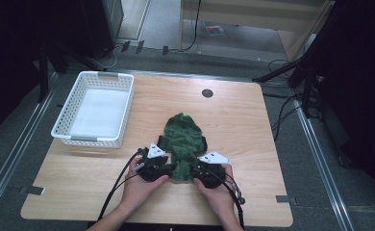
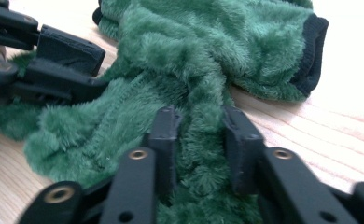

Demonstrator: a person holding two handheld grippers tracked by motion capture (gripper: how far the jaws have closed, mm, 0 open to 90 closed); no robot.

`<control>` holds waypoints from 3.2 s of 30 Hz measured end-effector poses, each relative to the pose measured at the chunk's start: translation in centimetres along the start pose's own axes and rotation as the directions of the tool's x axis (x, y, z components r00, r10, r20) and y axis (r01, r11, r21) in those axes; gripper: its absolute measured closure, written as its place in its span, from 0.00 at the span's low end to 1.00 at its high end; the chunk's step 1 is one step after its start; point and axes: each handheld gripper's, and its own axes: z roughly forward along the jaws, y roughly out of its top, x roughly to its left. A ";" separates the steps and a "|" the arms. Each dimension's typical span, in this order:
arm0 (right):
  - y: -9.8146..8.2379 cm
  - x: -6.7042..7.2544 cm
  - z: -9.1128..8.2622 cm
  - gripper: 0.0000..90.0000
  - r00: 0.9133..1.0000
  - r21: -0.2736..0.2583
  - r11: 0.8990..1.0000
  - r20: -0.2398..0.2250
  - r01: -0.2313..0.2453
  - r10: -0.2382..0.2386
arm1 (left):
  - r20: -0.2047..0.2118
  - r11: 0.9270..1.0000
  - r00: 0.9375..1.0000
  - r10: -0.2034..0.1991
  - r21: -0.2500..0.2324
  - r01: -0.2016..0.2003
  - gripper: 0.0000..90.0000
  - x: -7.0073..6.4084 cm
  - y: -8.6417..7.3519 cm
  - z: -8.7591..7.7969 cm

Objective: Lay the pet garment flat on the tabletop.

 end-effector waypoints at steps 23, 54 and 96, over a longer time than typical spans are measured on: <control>-0.7 -1.3 -2.3 0.58 0.997 -0.087 0.996 -0.070 0.003 -0.010 | 0.064 0.993 0.997 -0.044 -0.111 0.051 0.58 3.0 -1.6 -3.3; 0.7 -4.7 -4.4 0.68 0.992 -0.100 0.992 -0.106 -0.073 0.062 | 0.081 0.985 0.990 -0.114 -0.121 0.123 0.53 5.3 -1.2 -4.2; 2.7 -4.5 -1.9 0.50 0.997 -0.090 0.995 -0.067 -0.036 0.030 | 0.004 0.983 0.993 -0.119 -0.138 0.118 0.56 5.7 -1.7 -4.8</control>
